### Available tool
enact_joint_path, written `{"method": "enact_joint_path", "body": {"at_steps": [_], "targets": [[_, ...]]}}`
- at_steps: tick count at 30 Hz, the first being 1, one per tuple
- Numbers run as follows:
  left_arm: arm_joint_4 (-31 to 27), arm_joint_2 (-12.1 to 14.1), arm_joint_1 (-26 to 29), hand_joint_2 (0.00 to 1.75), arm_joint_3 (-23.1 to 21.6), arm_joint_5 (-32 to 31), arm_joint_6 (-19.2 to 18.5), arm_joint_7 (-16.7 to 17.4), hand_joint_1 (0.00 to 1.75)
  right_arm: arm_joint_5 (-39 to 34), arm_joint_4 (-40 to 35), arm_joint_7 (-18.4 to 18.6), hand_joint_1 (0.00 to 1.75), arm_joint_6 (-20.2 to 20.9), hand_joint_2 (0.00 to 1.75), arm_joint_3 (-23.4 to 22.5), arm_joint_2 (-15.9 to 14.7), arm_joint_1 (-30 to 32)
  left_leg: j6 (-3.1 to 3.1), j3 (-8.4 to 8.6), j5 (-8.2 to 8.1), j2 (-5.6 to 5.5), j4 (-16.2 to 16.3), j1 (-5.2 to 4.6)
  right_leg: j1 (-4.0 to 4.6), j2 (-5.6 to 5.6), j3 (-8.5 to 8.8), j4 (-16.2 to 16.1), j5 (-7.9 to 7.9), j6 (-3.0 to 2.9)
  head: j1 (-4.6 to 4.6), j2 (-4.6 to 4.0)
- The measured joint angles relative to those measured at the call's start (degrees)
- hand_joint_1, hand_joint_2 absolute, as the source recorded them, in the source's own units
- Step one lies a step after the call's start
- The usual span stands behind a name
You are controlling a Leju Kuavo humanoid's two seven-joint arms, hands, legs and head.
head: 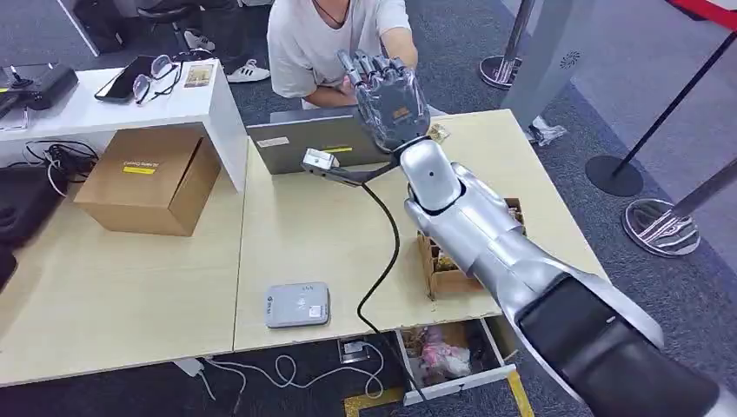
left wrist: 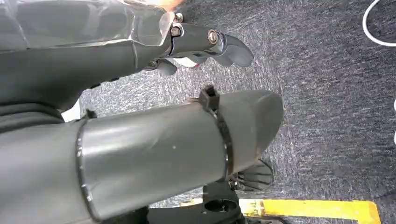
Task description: Pass the card to the sensor for recognition and then transmit it.
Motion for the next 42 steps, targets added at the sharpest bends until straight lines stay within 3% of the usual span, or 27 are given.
{"method": "enact_joint_path", "body": {"at_steps": [8,16,20,25,32,42], "targets": [[0.0,-0.07,-0.32,0.0,0.18,0.0,0.57,0.74,0.0,-3.39,-0.28,-1.51,0.0,-0.9,0.0,-0.85,0.0,0.31,0.0,0.0,0.0,0.0,0.0,0.0,0.0,0.0,0.0,0.0,0.0,0.0,0.0,0.0],[0.0,-0.07,-0.43,0.0,1.22,0.0,0.96,1.09,0.0,-19.2,-4.58,-11.53,0.0,-1.51,0.0,-7.93,0.42,2.85,0.0,-0.01,0.0,0.0,0.0,0.0,0.0,-0.01,0.0,0.0,0.0,0.0,0.02,0.0],[0.0,-0.05,-0.45,0.0,2.03,0.0,1.16,0.83,0.0,-26.89,-9.5,-15.23,0.0,0.91,0.0,-10.82,0.39,5.45,0.0,0.0,0.0,0.0,0.0,0.0,0.0,0.0,0.0,0.0,0.0,0.0,0.02,0.0],[0.0,-0.04,-0.43,0.0,3.32,0.0,1.4,0.09,0.0,-34.69,-18.26,-16.07,0.0,4.33,0.0,-12.17,-0.79,10.58,0.0,0.0,-0.01,0.0,0.0,0.0,0.01,0.0,-0.02,-0.01,-0.01,0.0,0.0,0.0],[0.0,0.11,-0.25,0.0,5.92,0.02,1.51,-1.4,0.0,-34.91,-30.94,-12.73,0.0,13.54,0.0,-11.91,-6.31,18.03,0.01,-0.02,-0.01,-0.03,0.0,-0.01,0.0,-0.04,-0.01,-0.04,-0.01,0.01,0.0,0.0],[0.0,0.72,0.81,0.0,7.69,0.79,1.42,-3.32,0.0,-30.82,-44.11,-10.97,0.0,26.54,0.0,-10.75,-19.57,24.84,0.07,-0.06,-0.06,-0.05,0.0,-0.03,-0.02,-0.06,-0.02,-0.07,-0.02,0.03,0.0,0.0]]}}
